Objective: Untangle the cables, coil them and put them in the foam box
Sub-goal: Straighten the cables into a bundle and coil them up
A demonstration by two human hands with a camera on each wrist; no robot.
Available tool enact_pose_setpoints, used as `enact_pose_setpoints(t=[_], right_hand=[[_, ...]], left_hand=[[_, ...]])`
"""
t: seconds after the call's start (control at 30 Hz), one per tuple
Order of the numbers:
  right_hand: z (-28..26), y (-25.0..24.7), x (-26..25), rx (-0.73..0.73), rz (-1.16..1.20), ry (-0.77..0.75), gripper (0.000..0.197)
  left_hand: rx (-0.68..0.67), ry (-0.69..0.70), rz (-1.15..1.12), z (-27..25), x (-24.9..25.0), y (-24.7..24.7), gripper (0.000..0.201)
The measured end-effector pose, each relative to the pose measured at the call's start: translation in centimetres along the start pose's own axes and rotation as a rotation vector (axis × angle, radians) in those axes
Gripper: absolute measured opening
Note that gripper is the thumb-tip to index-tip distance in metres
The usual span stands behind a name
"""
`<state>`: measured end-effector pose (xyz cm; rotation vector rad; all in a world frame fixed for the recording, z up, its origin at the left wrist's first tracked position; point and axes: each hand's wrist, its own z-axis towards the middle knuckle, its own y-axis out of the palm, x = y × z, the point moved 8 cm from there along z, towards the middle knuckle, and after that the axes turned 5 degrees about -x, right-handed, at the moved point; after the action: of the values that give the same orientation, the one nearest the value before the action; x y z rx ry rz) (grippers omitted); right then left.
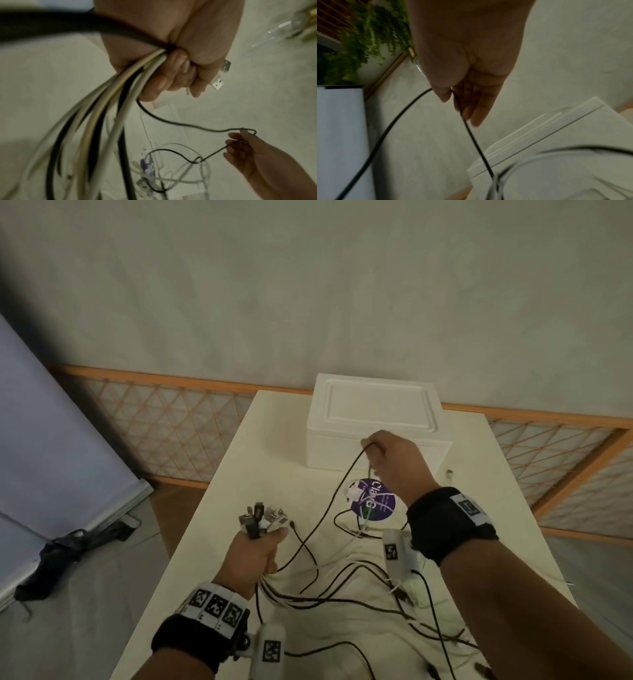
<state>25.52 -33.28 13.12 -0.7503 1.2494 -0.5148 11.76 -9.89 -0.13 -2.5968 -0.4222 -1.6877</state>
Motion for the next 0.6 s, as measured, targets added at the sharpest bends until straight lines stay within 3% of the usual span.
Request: enact_pose_setpoints(t=[0.07,0.17,0.2,0.27,0.37,0.6], right_hand=[[-0.6,1.5,-0.9,-0.123,0.19,0.06,0.035],[-1.5,3.2,-2.8,-0.249,0.536,0.132,0.025],[-1.7,3.8,-3.6,-0.291,0.615,0.143,0.023],[-2.2,4.2,-5.7,-0.326,0.52,0.079,0.026],[-2.4,2.8,-8.2,-0.235,0.119,-0.137,0.029],[-2.4,3.0,-7.5,-0.274,0.401,-0.169,0.017]], left_hand=[[0.037,0.071,-0.032,0.4,1.1,0.1,0.024],[0.028,0.2,-0.008,0.9,3.9,1.6,0.004],[0.008,0.231,0.006,1.1,4.8,2.4,0.008],[-0.051,0.273,0.063,1.4,6.1,4.2,0.013],[-0.148,0.319,0.09,1.7,7.2,6.6,0.01],[-0.204,0.293,-0.009,2.6,6.4,7.5,0.011]])
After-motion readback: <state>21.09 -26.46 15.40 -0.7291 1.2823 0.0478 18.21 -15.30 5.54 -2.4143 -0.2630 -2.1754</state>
